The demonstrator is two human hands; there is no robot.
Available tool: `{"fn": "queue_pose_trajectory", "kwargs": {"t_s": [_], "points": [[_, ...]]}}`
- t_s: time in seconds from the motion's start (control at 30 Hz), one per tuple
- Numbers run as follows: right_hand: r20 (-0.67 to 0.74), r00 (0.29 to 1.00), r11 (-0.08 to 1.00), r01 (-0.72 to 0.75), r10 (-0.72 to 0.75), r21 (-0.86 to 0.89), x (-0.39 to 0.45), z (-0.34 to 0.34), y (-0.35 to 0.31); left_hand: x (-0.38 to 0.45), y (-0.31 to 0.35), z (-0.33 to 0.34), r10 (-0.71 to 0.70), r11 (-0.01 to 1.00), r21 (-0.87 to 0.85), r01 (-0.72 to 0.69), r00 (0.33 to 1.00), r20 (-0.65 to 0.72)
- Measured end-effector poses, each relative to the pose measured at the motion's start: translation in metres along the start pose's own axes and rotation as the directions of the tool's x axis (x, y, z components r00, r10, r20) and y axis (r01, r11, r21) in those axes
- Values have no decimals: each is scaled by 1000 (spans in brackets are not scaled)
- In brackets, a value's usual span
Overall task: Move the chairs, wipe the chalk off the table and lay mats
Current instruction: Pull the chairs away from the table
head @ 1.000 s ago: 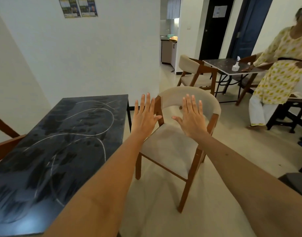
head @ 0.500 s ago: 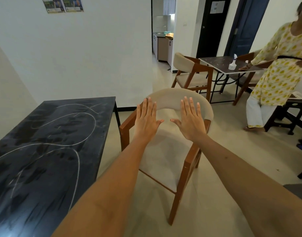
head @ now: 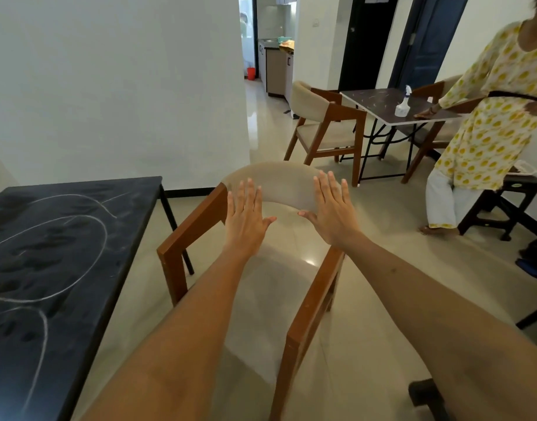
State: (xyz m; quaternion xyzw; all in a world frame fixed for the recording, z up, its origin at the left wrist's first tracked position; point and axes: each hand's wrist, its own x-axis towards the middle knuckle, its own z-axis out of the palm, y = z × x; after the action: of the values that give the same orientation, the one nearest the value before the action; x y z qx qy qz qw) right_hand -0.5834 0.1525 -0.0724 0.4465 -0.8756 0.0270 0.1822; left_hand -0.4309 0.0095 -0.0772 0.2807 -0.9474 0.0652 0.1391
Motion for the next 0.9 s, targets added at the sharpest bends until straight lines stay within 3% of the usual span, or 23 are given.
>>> {"fn": "queue_pose_trajectory", "kwargs": {"t_s": [0.23, 0.47, 0.7, 0.9], "points": [[-5, 996, 996, 87, -87, 0, 70, 23, 54, 71, 38, 28, -26, 1000, 1, 26, 999, 20], [32, 950, 951, 310, -310, 3, 165, 68, 105, 163, 76, 65, -126, 991, -33, 128, 990, 66], [152, 787, 772, 617, -598, -155, 267, 106, 154, 231, 100, 97, -348, 933, -18, 361, 911, 221], [180, 694, 701, 713, -698, -32, 326, 138, 133, 270, 95, 119, -438, 878, -58, 474, 847, 301]]}}
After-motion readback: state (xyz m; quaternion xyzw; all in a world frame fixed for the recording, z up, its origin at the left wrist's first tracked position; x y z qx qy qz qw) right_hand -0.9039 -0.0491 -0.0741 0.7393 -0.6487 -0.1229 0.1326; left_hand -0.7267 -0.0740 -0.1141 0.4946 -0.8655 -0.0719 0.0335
